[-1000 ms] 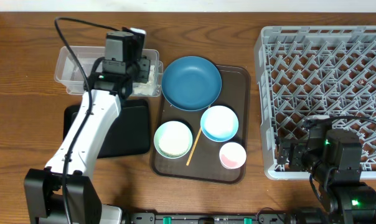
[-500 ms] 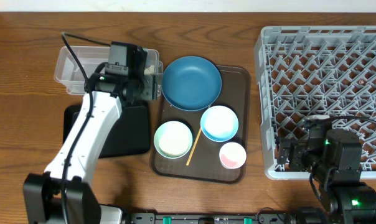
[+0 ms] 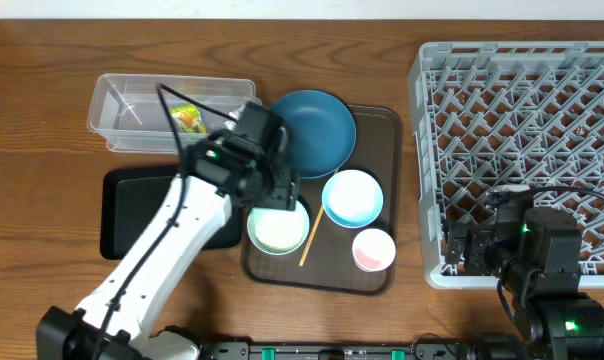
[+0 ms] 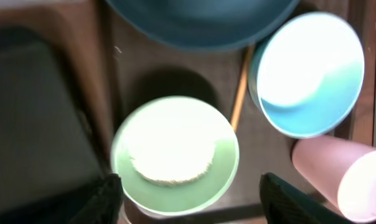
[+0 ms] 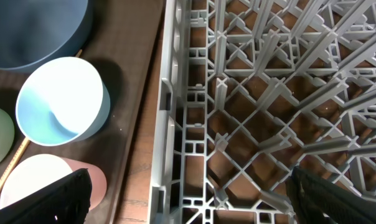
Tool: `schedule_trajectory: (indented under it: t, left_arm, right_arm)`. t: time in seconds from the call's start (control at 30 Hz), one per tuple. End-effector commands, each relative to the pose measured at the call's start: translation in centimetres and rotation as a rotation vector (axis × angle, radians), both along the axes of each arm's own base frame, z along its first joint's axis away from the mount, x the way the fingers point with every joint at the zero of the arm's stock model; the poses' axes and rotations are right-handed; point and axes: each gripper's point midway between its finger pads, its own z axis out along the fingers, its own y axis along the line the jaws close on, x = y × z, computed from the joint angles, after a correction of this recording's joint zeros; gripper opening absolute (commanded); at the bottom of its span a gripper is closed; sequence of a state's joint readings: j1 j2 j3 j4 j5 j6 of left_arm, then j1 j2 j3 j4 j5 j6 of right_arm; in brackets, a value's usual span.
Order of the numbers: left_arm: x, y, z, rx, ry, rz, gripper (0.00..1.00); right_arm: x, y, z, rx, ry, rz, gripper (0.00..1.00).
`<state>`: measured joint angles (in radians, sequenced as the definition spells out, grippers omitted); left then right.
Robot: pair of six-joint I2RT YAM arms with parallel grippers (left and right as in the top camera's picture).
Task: Sort waste into correct bins and load items into the dishwasher rack
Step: 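Grasp rim of mint rice bowl with left gripper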
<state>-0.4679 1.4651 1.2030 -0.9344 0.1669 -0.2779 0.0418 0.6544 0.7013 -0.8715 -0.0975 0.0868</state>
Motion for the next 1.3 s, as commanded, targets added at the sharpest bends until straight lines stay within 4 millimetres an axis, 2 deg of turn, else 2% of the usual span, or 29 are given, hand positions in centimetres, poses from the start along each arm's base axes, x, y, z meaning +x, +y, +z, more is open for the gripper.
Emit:
schedule_trajectory:
  t: [0.0, 0.2, 0.43, 0.77, 1.07, 1.27]
  left_arm:
    - [-2.0, -0.8, -2.2, 0.018, 0.083, 0.019, 0.7]
    - [-4.1, -2.8, -4.1, 0.031, 0.097, -0.071, 0.61]
    - [-5.2, -4.5, -6.1, 0.028, 0.071, -0.144, 0.61]
    - [-5.0, -3.5, -9.1, 0.076, 0.009, -0.136, 0.59]
    - [-5.0, -3.5, -9.4, 0.078, 0.012, -0.138, 0.54]
    - [-5.7, -3.6, -10.8, 0.092, 0.064, -0.139, 0.54]
  right_arm:
    - [0.1, 0.2, 0.7, 0.0, -0.016, 0.008, 0.99]
    - [0.1, 0.2, 0.7, 0.0, -0.017, 0.008, 0.99]
    - [0.1, 0.2, 0.7, 0.0, -0.016, 0.008, 0.99]
    - [0.1, 0.2, 0.7, 0.0, -0.016, 0.008, 0.99]
    - [0.1, 0.2, 0.7, 0.0, -0.016, 0.008, 0.99]
    - [0.1, 0.2, 0.7, 0.0, -0.017, 0.008, 0.99]
